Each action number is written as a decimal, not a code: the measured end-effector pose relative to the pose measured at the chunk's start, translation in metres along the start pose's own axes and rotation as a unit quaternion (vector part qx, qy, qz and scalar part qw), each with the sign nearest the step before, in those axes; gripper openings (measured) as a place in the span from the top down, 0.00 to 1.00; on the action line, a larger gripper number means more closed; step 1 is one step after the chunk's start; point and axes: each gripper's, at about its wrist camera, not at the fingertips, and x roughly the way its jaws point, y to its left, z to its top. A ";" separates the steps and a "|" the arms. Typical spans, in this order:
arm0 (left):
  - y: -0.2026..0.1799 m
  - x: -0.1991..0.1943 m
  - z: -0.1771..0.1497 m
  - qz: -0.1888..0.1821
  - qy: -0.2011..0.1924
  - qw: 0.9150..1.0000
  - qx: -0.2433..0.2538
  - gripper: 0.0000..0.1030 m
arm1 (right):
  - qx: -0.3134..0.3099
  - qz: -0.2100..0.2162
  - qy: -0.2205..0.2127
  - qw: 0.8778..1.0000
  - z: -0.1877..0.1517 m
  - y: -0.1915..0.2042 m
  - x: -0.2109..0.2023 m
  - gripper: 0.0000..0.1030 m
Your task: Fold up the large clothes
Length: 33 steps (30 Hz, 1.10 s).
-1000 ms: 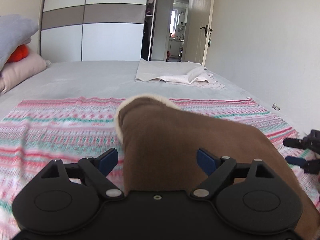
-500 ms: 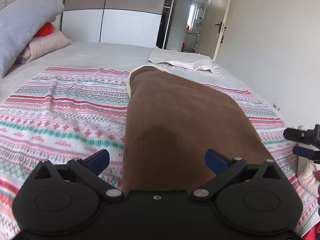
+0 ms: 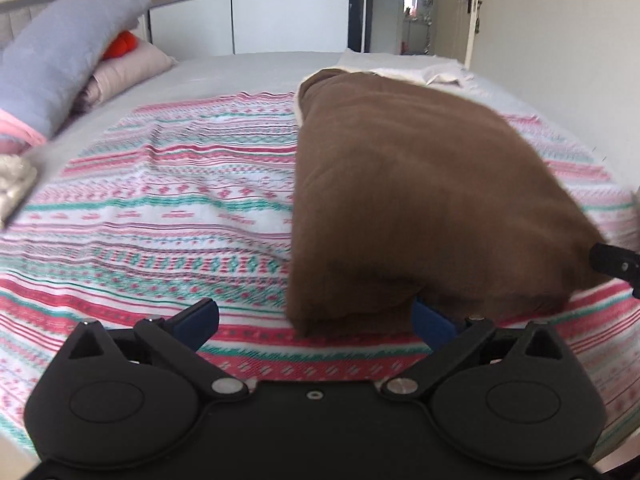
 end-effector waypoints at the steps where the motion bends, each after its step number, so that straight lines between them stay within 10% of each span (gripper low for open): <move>1: -0.001 -0.001 -0.002 0.009 -0.002 1.000 0.005 0.00 | -0.006 -0.003 0.005 1.000 -0.003 0.002 0.002 0.00; 33: -0.021 0.006 -0.017 0.006 0.022 1.000 0.006 0.00 | -0.076 -0.025 0.060 0.995 -0.024 0.018 0.027 0.00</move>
